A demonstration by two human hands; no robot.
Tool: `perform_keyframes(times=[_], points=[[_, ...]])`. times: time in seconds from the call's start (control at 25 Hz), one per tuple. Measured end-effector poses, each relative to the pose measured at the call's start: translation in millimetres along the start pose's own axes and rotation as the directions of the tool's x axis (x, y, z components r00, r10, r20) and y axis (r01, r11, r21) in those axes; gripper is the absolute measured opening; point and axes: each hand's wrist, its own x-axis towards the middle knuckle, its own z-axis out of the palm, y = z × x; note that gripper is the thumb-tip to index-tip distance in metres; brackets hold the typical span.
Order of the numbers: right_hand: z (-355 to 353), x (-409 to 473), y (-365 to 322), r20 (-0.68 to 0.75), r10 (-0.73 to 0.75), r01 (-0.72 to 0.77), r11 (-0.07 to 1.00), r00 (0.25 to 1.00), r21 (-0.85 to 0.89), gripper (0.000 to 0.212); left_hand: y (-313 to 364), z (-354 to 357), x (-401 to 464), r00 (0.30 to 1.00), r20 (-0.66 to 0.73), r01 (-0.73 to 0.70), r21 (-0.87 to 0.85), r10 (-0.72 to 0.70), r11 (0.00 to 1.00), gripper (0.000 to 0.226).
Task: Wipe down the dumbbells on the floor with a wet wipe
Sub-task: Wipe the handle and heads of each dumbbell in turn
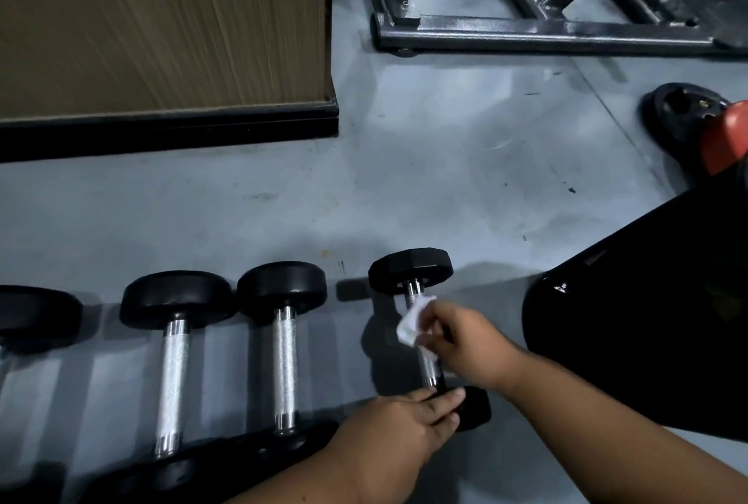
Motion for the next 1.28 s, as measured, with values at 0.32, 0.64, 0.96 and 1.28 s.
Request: perform_keyframes(times=[0.32,0.64,0.96,1.28], points=[[-15.2,13.4,-12.3,0.047,-0.04,0.046,0.989,0.998,-0.139,0.023,0.1,4.5,-1.1,0.992,-0.125,-0.04,-0.032,0.036,0.999,0.057],[-12.8,-16.5,-1.8,0.286,0.014,0.015,0.995,0.958,-0.099,0.017,7.1,-9.5,2.3,0.997,-0.072,-0.008,0.064,0.012,0.998,0.061],[-15.6,22.3,-8.9,-0.145,0.049,-0.036,0.995,0.988,0.089,0.025,28.1,-18.3,33.2,0.989,-0.147,0.02,0.132,0.0,0.991,0.047],[-30.3,-18.7,18.2,0.277,0.062,-0.108,0.982,0.959,0.154,0.013,32.7,0.3,55.9,0.995,-0.104,0.005,0.134,0.009,0.991,0.049]])
